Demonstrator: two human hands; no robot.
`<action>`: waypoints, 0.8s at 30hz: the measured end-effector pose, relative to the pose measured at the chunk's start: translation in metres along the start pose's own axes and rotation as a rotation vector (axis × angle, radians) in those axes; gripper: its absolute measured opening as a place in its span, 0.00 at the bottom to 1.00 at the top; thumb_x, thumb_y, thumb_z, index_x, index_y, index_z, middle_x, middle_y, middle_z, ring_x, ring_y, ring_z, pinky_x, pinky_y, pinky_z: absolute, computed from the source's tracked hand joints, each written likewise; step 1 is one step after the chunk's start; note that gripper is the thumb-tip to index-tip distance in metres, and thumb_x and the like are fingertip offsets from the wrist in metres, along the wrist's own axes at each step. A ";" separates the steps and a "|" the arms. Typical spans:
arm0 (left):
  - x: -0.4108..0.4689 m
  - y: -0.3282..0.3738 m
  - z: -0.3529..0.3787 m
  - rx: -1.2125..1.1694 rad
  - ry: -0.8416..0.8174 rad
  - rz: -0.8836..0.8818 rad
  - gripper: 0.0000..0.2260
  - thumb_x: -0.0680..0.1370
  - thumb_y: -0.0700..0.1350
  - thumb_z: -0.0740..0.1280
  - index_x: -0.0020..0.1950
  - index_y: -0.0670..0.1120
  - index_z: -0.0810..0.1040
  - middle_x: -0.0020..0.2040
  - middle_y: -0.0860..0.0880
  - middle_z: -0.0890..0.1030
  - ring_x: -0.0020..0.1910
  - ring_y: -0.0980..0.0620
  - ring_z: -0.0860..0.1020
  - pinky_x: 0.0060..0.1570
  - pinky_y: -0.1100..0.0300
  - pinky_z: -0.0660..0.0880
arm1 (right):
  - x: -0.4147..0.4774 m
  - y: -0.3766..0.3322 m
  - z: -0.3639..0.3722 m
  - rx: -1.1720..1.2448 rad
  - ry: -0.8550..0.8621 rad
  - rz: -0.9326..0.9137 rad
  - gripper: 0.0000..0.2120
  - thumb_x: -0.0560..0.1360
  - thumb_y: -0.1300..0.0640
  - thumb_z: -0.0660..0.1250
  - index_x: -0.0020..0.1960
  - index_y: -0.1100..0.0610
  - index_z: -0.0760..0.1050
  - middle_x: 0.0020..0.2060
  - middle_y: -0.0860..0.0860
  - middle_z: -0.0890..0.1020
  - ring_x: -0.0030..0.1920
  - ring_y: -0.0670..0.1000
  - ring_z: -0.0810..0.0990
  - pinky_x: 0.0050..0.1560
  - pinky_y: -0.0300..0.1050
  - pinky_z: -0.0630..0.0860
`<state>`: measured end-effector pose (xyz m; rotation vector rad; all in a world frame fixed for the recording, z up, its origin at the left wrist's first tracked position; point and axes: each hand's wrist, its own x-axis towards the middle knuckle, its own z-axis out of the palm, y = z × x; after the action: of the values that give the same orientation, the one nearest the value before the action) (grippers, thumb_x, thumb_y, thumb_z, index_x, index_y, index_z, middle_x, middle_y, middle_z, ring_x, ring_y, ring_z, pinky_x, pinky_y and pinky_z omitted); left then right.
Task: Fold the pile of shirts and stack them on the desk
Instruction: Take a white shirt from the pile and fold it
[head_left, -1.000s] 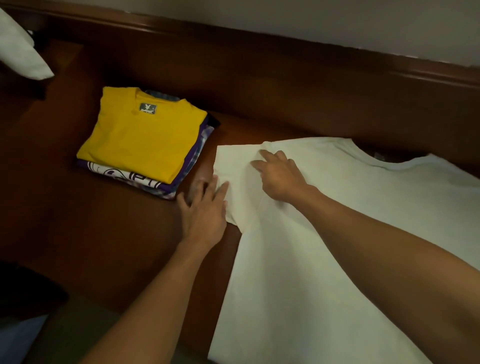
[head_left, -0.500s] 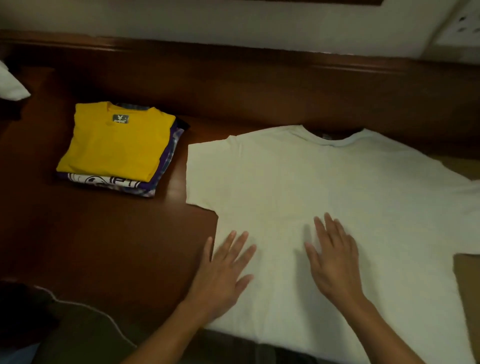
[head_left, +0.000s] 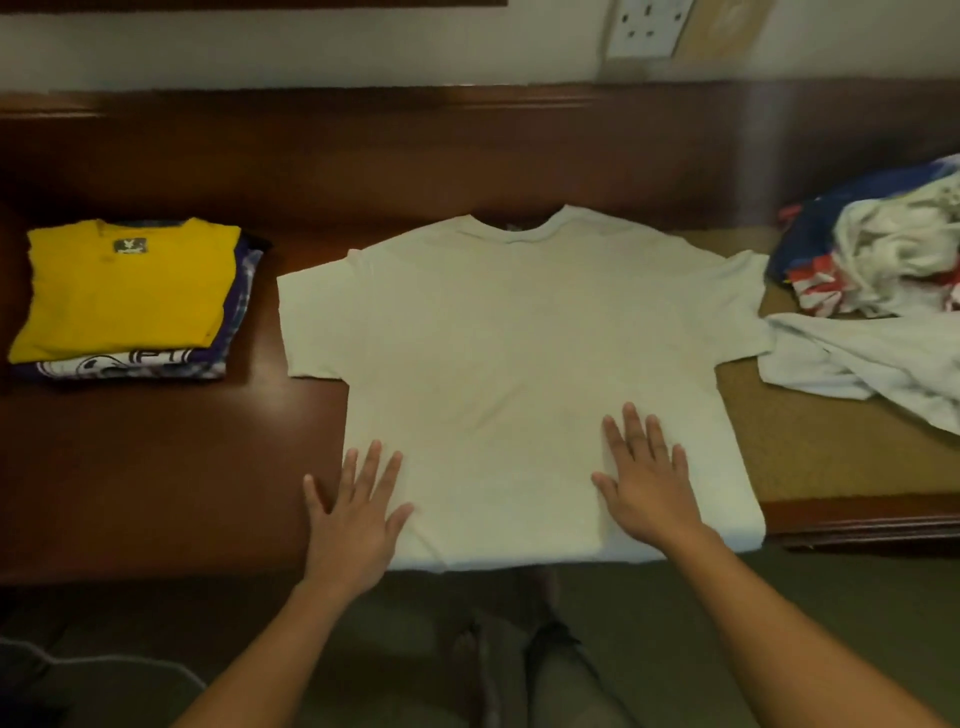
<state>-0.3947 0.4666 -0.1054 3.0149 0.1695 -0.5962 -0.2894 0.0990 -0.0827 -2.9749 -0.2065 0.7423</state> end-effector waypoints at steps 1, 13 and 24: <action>-0.002 0.004 -0.003 -0.013 -0.001 -0.041 0.30 0.80 0.67 0.35 0.80 0.59 0.32 0.81 0.53 0.31 0.80 0.48 0.32 0.70 0.35 0.28 | 0.001 -0.002 -0.008 0.012 -0.020 -0.001 0.34 0.84 0.39 0.49 0.82 0.47 0.35 0.80 0.49 0.31 0.81 0.57 0.34 0.79 0.61 0.44; -0.038 0.025 -0.025 -0.374 0.069 -0.485 0.25 0.82 0.55 0.65 0.77 0.50 0.66 0.76 0.47 0.66 0.74 0.46 0.64 0.73 0.44 0.61 | 0.071 -0.053 -0.110 0.137 -0.006 -0.363 0.27 0.84 0.46 0.58 0.81 0.49 0.58 0.80 0.50 0.61 0.77 0.56 0.61 0.75 0.55 0.62; -0.030 0.048 -0.020 -0.693 0.176 -0.909 0.18 0.79 0.51 0.71 0.66 0.50 0.74 0.64 0.46 0.74 0.64 0.45 0.71 0.66 0.43 0.67 | 0.180 -0.160 -0.174 -0.065 -0.026 -0.738 0.24 0.82 0.48 0.65 0.77 0.45 0.66 0.75 0.49 0.70 0.73 0.55 0.68 0.72 0.55 0.69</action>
<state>-0.4092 0.4179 -0.0732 2.1728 1.4438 -0.2067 -0.0678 0.2778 0.0030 -2.6075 -1.2504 0.6627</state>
